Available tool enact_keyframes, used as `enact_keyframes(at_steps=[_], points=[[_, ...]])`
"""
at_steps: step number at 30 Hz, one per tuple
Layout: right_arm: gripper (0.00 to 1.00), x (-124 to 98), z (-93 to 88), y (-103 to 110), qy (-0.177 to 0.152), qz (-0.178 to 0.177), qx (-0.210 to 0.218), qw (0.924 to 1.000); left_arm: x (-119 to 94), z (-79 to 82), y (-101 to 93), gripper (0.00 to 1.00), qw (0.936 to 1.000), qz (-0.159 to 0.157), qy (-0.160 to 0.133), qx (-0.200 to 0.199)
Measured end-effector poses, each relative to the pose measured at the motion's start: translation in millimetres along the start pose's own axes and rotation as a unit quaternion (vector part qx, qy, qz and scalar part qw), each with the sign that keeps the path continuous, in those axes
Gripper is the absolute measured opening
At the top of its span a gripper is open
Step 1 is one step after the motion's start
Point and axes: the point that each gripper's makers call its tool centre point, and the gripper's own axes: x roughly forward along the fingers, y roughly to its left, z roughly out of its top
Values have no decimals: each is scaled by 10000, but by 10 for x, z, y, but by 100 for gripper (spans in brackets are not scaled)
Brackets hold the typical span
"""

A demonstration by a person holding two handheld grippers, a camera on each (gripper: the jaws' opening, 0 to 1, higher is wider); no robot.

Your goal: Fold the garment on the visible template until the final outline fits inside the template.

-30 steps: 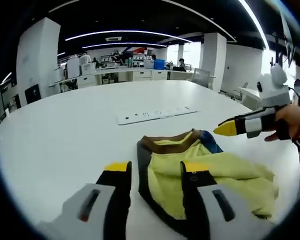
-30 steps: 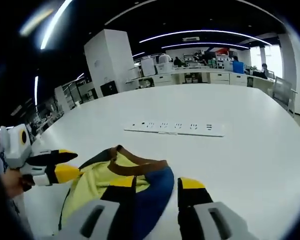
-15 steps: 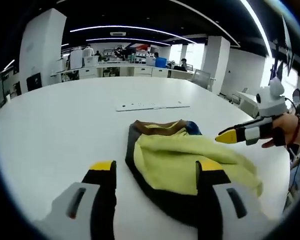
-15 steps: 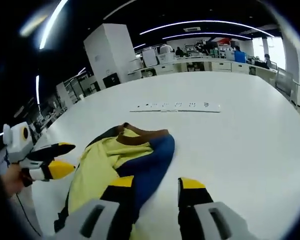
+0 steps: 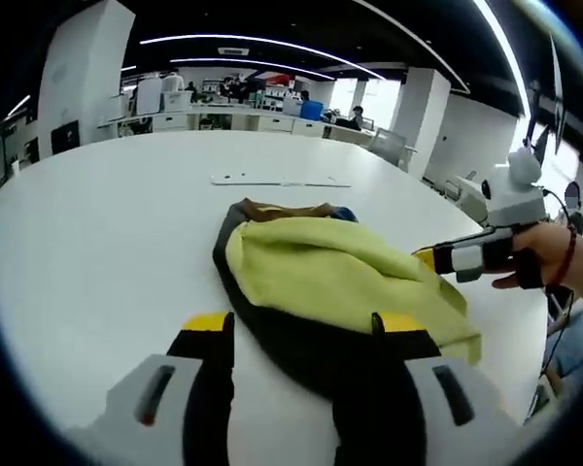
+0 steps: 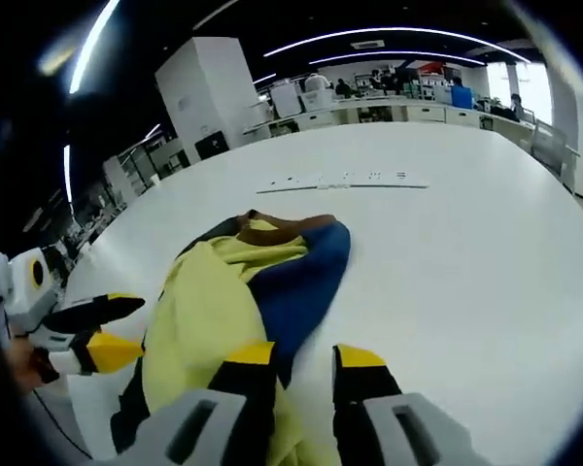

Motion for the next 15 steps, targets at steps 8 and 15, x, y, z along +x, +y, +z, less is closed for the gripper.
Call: enact_keyframes(at_steps=[8,15], points=[[12,80,-90,103,99,126,16,9999,-57,-186,-142,48,9997,-11,222,122],[2,129,-113,144,54,77,50,9999,-89,-392,-131,32,9981,189,594,-20]])
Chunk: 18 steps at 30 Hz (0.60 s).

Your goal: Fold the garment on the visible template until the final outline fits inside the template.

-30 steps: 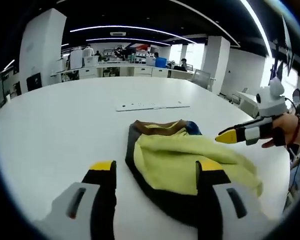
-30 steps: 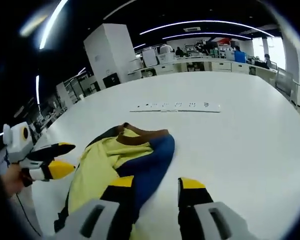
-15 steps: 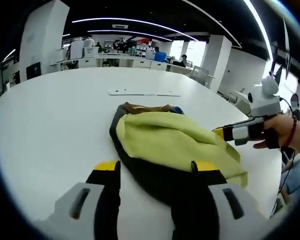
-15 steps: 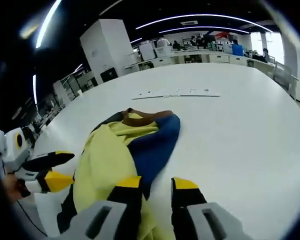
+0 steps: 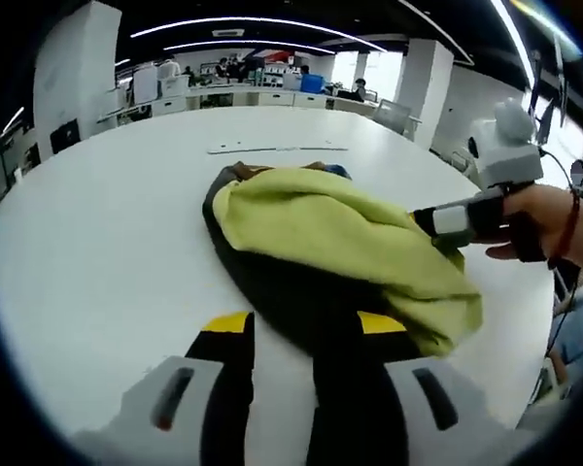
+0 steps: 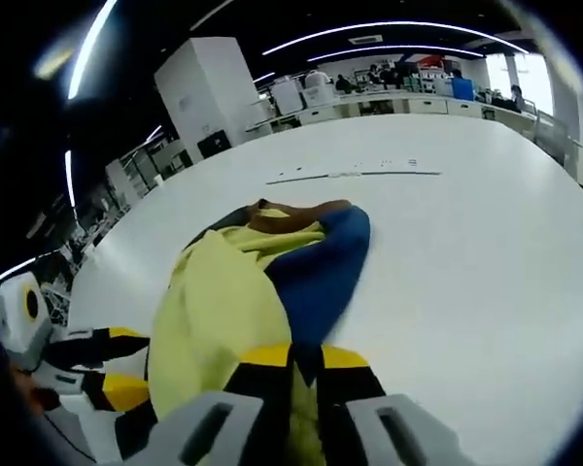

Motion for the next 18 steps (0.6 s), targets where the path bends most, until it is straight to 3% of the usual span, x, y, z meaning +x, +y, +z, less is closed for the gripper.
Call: enact_keyframes(at_steps=[7,8,18], points=[[0,9,20,-53,-120,-123,226,9996,3,-112,-32,8,9995,-85,210,-215],[0,12,23,-54,-121,-127,213,9996,7,-107,-36,6,9991,-109,184,-380],[0,-125,83,-116,-104,-70,101,9999,-90,-32,76,0,9996,-50,77,-265]])
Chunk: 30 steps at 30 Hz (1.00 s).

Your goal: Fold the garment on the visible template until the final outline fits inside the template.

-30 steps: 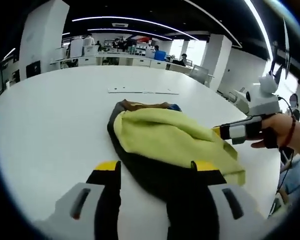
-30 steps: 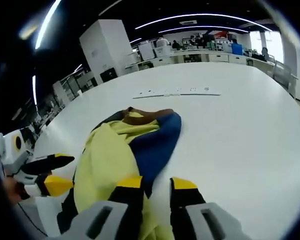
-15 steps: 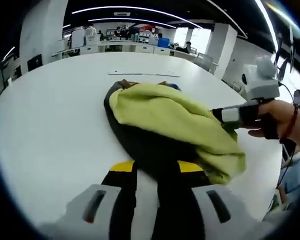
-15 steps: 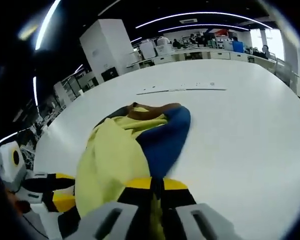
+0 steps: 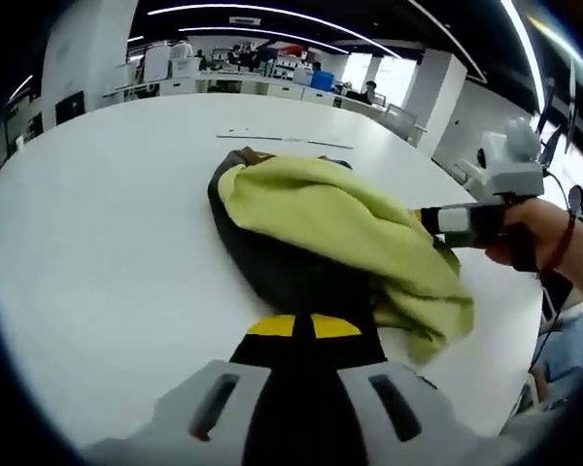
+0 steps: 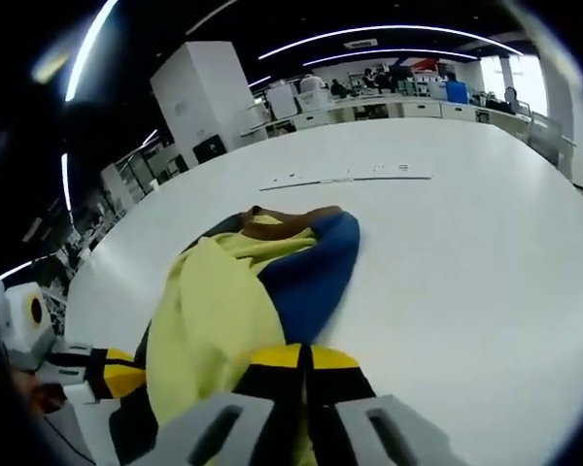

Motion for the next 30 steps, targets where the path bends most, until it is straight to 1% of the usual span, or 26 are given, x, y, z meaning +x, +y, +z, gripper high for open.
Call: enact_keyframes(at_steps=[4,8,12,16,20,24,30], points=[[0,-59,40,-13,-46,25,30,10000,-53,46,114,0,9999,99,-38,34],[0,-111,79,-41,-39,9,-80,10000,-116,112,249,0,9997,182,-138,70],[0,-151,102,-87,3,58,-92,9999,-155,150,422,0,9990,388,-177,119],[0,-200,126,-132,18,59,-129,9999,-186,193,596,0,9983,534,-217,77],[0,-232,105,-193,128,-26,-180,9998,-212,204,801,0,9971,731,-230,2],[0,-276,109,-204,132,76,6,9999,-218,216,970,0,9958,885,-226,-40],[0,-307,58,-268,262,40,47,9996,-236,255,1154,0,9943,1039,-232,-106]])
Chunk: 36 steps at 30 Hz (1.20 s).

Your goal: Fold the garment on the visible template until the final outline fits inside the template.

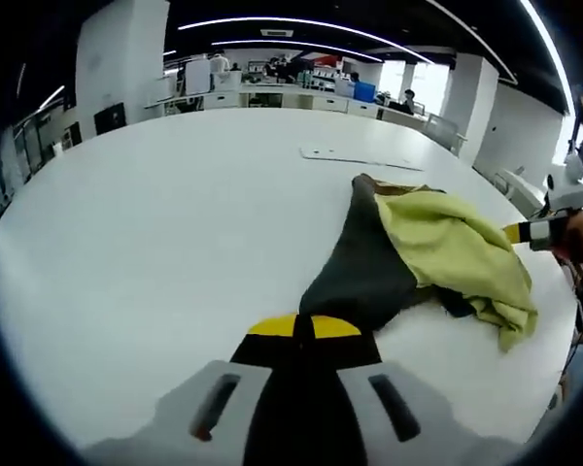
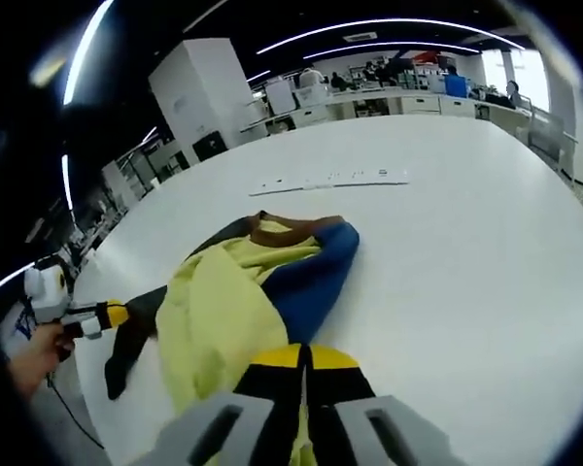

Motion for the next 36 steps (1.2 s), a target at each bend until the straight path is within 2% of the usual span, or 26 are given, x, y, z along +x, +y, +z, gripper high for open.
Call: enact_keyframes(at_steps=[9,27,32,36], points=[[0,-48,-12,-107,21,-55,-59,10000,43,17,160,0,9999,107,6,-66],[0,-145,-59,-442,106,-371,95,9992,173,152,373,0,9996,251,51,133],[0,-180,-69,-563,183,-532,-20,9984,207,172,441,0,9994,289,69,178],[0,-175,-66,-563,217,-469,-75,9986,226,202,457,0,9993,285,62,215]])
